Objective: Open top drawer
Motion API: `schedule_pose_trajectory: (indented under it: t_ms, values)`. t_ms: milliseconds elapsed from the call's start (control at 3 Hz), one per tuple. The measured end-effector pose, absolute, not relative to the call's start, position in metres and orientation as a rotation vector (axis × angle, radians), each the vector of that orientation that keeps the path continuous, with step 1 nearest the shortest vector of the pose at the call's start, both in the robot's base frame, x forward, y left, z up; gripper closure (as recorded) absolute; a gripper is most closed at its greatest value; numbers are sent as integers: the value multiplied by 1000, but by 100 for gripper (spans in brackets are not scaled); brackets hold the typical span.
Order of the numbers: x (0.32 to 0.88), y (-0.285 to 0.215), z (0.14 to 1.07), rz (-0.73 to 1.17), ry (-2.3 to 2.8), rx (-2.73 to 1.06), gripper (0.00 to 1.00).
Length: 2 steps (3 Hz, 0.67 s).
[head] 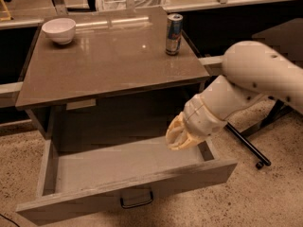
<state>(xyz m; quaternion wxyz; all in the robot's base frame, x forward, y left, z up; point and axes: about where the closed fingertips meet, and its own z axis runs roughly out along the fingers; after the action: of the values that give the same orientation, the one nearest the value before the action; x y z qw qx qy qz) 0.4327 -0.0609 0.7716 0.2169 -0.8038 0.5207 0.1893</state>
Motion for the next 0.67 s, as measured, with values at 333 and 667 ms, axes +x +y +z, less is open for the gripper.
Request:
schedule_pose_trajectory:
  t_ms: [333, 667]
  values:
    - [430, -65, 778, 533, 1444, -2190, 81]
    - [430, -64, 777, 532, 1443, -2195, 58]
